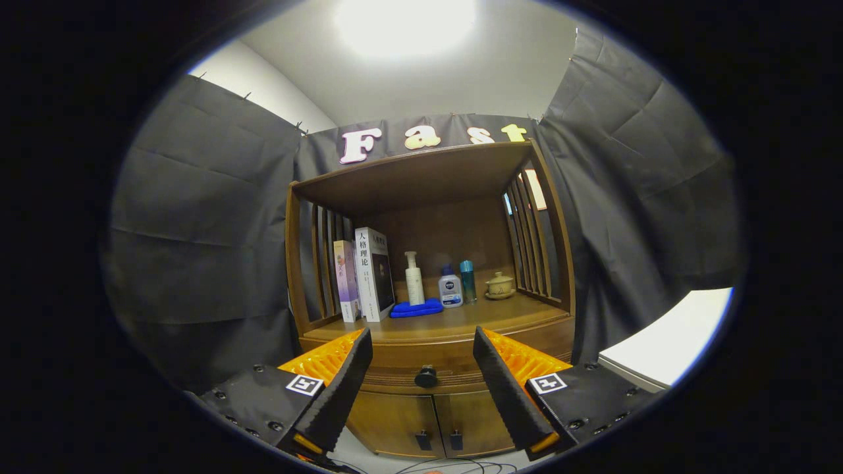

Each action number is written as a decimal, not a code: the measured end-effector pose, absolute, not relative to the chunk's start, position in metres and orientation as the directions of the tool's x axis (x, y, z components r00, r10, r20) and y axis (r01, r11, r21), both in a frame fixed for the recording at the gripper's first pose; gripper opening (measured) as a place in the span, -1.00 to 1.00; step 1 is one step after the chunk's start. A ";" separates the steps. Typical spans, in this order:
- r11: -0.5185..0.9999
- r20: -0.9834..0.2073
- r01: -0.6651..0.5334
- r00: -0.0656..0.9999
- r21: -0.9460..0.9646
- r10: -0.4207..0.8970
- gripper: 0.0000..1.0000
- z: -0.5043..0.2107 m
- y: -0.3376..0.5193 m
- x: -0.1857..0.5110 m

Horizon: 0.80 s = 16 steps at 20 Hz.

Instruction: Pull open the drawer, take out the items inside it, and place them on the countertop above the cabinet.

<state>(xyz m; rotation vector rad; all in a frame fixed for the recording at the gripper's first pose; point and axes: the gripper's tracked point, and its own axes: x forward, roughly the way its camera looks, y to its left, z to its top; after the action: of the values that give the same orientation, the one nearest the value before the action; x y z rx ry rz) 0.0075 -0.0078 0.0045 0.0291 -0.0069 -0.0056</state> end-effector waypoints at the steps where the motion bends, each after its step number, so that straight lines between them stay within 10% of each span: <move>1: 1.000 0.008 0.006 1.000 0.029 -0.006 0.95 0.005 -0.009 0.008; 16: 0.999 0.000 0.029 1.000 0.039 -0.029 0.95 -0.004 -0.019 0.081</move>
<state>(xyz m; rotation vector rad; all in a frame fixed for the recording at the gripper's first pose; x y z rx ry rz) 0.0811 -0.0190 -0.0037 0.0389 -0.0005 -0.0293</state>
